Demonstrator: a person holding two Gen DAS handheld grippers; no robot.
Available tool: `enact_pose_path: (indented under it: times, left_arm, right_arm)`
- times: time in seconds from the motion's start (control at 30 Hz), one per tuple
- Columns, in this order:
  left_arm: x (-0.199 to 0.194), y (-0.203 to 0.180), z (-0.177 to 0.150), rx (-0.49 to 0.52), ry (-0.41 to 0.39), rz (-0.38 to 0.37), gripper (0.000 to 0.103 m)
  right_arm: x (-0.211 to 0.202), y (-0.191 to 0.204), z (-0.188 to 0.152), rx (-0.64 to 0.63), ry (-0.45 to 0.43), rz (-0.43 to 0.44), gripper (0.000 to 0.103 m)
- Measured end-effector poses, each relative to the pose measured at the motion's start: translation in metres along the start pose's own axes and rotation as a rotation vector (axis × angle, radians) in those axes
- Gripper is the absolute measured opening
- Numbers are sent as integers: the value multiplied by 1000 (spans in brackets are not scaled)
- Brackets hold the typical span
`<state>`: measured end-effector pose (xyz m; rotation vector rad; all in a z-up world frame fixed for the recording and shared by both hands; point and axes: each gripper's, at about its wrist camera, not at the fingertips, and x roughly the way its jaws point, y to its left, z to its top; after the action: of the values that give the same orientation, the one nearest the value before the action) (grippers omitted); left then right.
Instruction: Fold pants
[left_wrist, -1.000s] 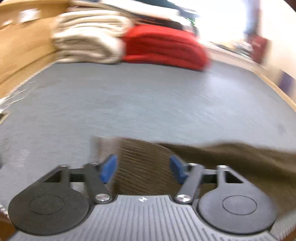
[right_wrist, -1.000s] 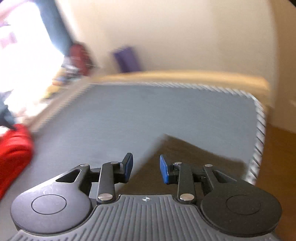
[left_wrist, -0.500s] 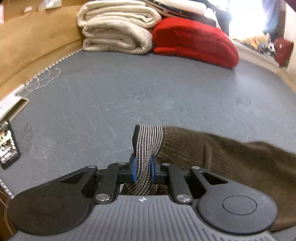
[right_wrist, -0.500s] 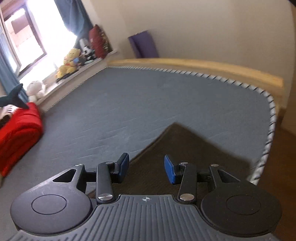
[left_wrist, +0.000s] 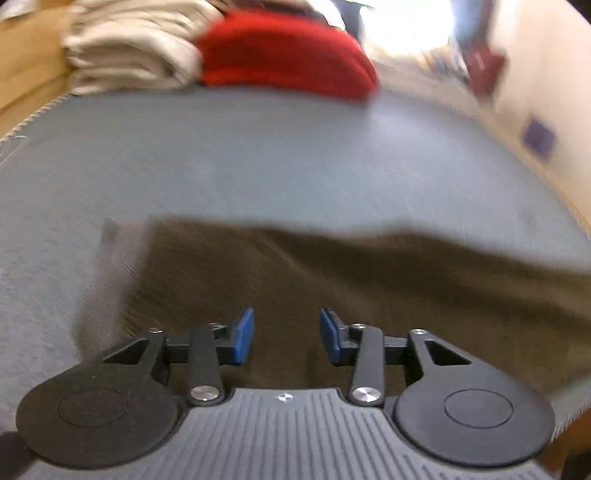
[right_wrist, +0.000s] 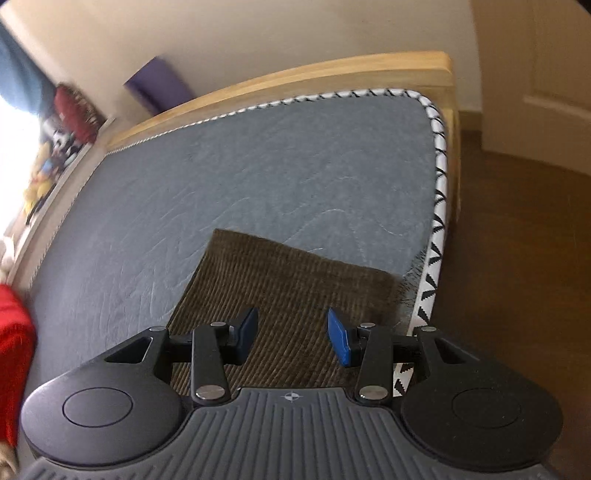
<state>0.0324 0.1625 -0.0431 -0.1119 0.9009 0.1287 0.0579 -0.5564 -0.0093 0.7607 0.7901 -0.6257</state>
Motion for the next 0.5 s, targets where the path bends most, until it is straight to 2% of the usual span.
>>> enact_pose_path:
  times: [0.03,0.07,0.17,0.27,0.33,0.37,0.4,0.43,0.47,0.5]
  left_arm:
    - [16,-12,-4,88,96,33,44]
    - [27,-18,-8,159,144,51,44]
    - [21,-40,-9,271,77,113,45]
    - [-3,-59,-19,347,-65,44,45]
    - [-5,-75,-23,417,-96,-24,49]
    - [3,-79,-24,429,-45,-55,56]
    - [19,-81,-28,433,65,-81,61]
    - [29,-78,-33,423,105,-93,61]
    - [31,-73,-31,405,73,-111,67]
    - [37,-69,-23,389,91,-121,70]
  right_arm:
    - [1,-4,3,17,-4,1,45]
    - [0,-8,6,34,-13,-4,45]
    - [-1,-19,13,86,-33,-29,45]
    - [5,-32,13,142,1,-39,45]
    - [13,-38,9,160,36,-43,45]
    - [17,-40,8,169,51,-48,45]
    - [20,-41,7,179,66,-52,45]
    - [24,-43,6,192,83,-57,45]
    - [27,-43,4,205,95,-61,45]
    - [30,-44,4,216,108,-65,45]
